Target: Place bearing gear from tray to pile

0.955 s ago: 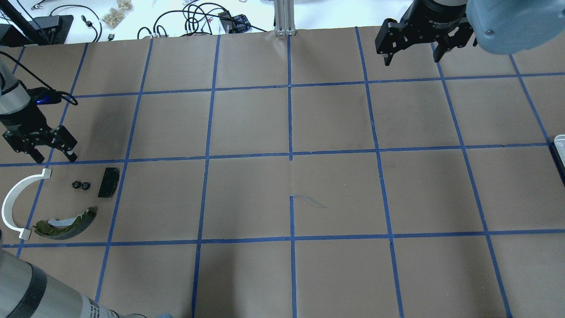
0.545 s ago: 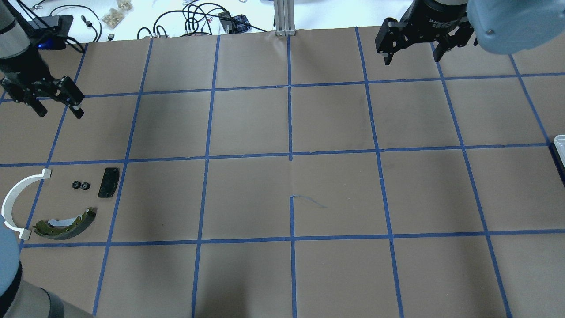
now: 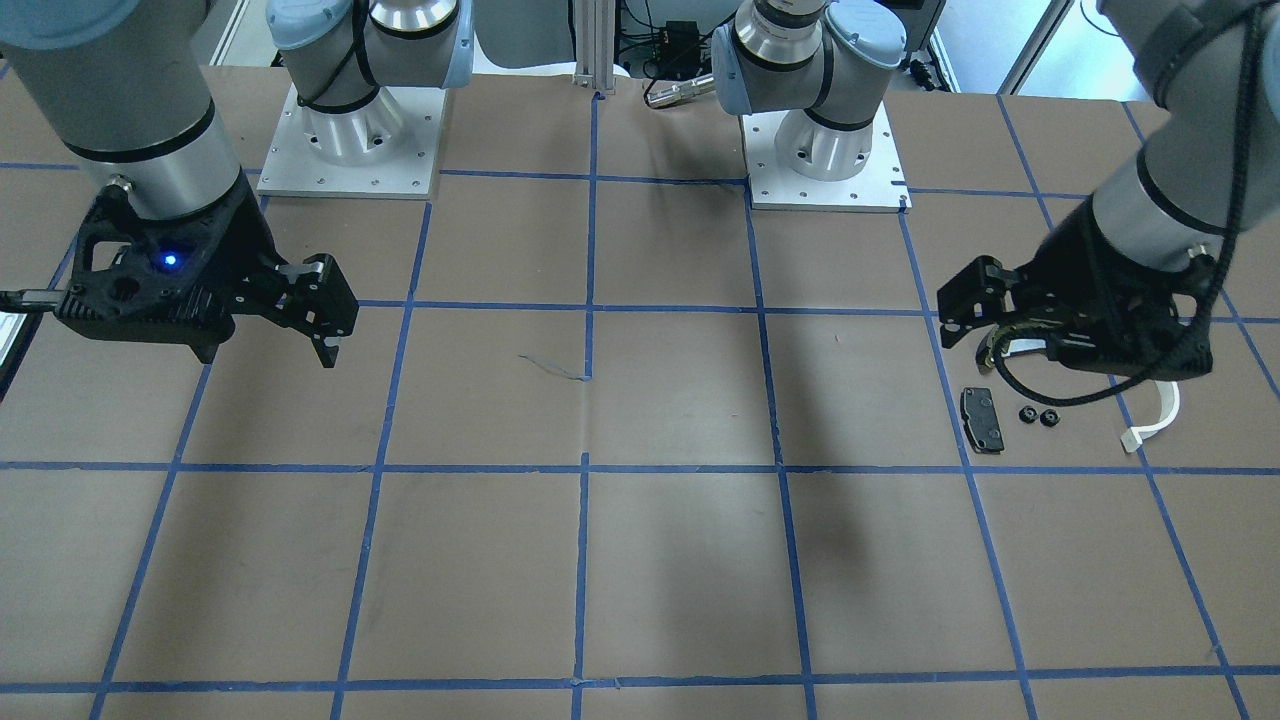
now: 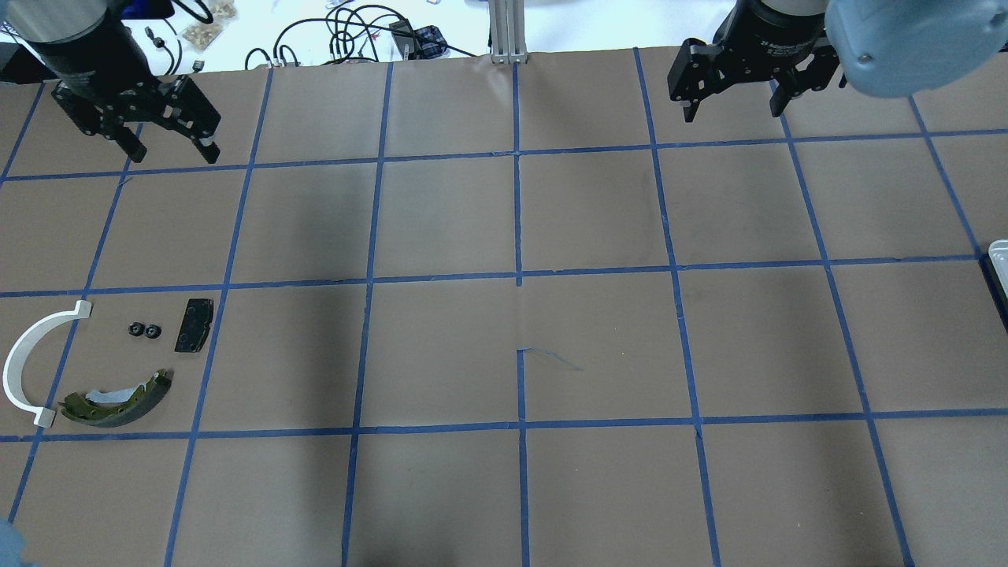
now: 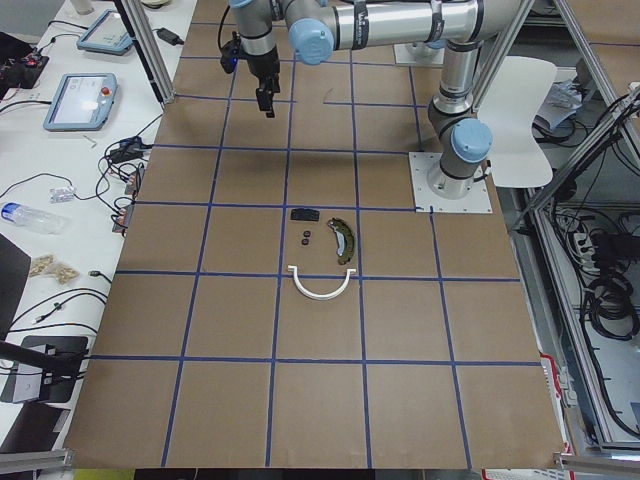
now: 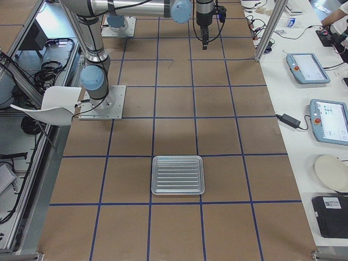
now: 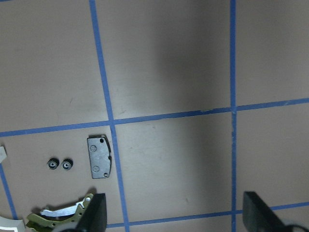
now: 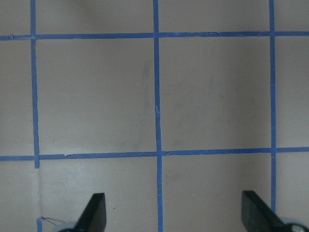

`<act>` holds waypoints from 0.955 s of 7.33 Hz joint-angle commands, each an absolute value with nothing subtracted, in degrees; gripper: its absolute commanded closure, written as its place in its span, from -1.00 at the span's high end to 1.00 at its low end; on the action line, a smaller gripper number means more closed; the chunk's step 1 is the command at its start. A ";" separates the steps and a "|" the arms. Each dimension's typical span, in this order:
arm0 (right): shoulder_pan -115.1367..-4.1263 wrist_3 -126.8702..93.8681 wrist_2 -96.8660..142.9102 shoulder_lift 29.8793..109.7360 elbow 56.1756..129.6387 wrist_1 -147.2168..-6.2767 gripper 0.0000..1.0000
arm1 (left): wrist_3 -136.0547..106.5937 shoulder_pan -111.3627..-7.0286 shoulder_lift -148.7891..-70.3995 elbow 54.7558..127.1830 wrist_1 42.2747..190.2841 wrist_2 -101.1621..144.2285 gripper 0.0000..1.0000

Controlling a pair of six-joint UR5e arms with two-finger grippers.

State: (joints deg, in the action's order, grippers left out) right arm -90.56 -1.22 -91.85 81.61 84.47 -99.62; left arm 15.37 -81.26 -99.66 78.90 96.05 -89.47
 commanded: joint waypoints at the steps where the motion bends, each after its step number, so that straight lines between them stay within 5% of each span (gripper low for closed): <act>1: -90.35 -1.23 -91.67 81.48 84.38 -99.49 1.00 | 10.74 -87.35 -95.12 83.38 95.98 -89.29 1.00; 7: -90.70 -2.29 -90.35 84.18 82.18 -93.66 1.00 | 8.78 -87.80 -86.58 95.87 90.64 -89.82 1.00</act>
